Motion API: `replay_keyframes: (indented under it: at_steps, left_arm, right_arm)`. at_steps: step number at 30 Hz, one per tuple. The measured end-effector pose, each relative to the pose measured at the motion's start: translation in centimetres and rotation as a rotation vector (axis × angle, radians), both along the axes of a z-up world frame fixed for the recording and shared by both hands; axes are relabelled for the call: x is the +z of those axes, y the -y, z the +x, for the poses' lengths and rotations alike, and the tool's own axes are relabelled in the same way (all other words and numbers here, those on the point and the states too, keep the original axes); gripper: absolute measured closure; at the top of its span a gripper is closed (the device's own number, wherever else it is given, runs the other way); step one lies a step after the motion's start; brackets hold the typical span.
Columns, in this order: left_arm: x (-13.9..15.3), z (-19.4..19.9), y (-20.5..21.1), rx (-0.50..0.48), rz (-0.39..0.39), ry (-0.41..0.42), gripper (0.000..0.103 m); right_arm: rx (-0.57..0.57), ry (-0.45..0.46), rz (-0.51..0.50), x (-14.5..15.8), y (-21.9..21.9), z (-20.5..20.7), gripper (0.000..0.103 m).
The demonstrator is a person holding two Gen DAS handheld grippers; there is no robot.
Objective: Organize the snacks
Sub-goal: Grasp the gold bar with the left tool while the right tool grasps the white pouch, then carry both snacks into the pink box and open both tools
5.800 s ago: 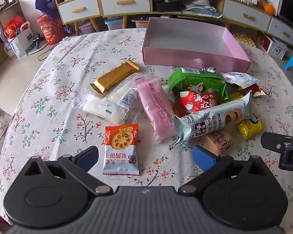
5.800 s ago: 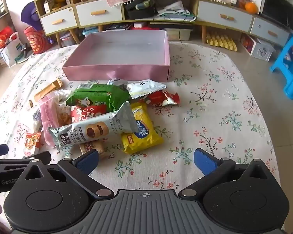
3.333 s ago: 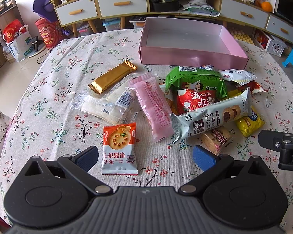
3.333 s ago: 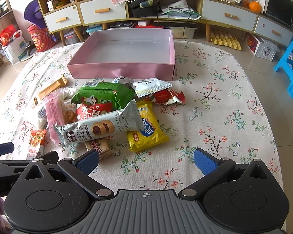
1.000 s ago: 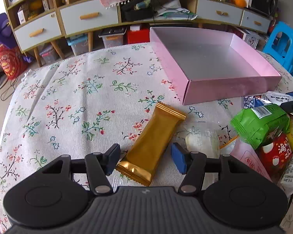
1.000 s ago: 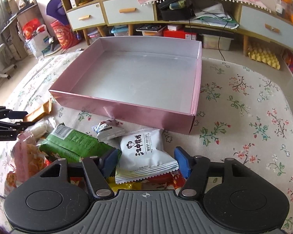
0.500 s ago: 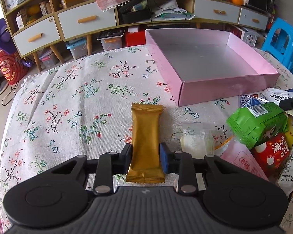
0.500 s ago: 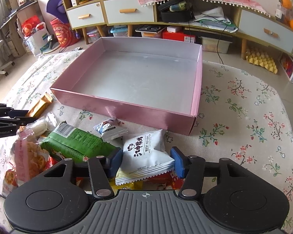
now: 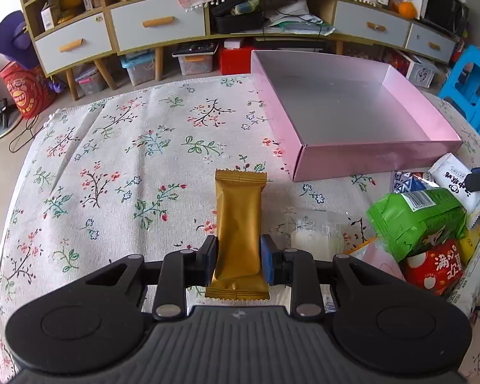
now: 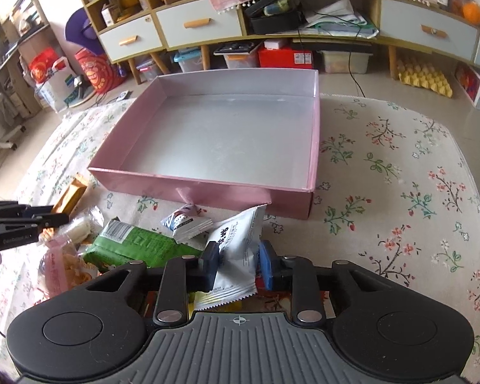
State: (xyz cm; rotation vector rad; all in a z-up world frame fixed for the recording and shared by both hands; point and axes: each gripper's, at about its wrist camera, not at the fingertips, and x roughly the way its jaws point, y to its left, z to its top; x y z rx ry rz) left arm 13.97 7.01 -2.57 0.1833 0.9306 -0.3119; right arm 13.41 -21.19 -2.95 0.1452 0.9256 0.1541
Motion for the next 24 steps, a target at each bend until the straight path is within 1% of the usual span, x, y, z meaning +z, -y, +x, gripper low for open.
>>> replay_keyframes:
  at_steps: [5, 9, 10, 15, 18, 19, 21, 24]
  left_arm:
    - [0.2, -0.1, 0.0, 0.011, -0.009, -0.005, 0.077]
    - [0.3, -0.1, 0.2, 0.022, -0.019, -0.011, 0.077]
    - [0.3, -0.2, 0.2, 0.023, -0.019, -0.010, 0.077]
    - [0.4, -0.2, 0.5, 0.029, -0.022, -0.007, 0.077]
    - [0.6, -0.3, 0.6, 0.034, -0.027, -0.003, 0.077]
    - [0.7, -0.3, 0.6, 0.037, -0.031, -0.002, 0.077]
    - [0.9, -0.4, 0.7, 0.043, -0.041, 0.001, 0.077]
    - [1.4, -0.5, 0.7, 0.050, -0.057, 0.006, 0.077]
  right_arm:
    - [0.005, 0.007, -0.005, -0.1, -0.1, 0.0, 0.068]
    - [0.009, 0.002, -0.018, -0.5, -0.6, 0.4, 0.052]
    - [0.010, 0.003, -0.018, -0.7, -0.8, 0.5, 0.050]
    - [0.020, 0.002, -0.058, -1.4, -1.7, 0.6, 0.050]
    - [0.028, 0.014, -0.096, -1.6, -2.3, 0.4, 0.057]
    - [0.030, 0.016, -0.099, -1.6, -2.3, 0.3, 0.063]
    - [0.026, 0.018, -0.096, -1.4, -2.2, 0.2, 0.064]
    - [0.011, 0.013, -0.064, -0.9, -1.7, 0.1, 0.065]
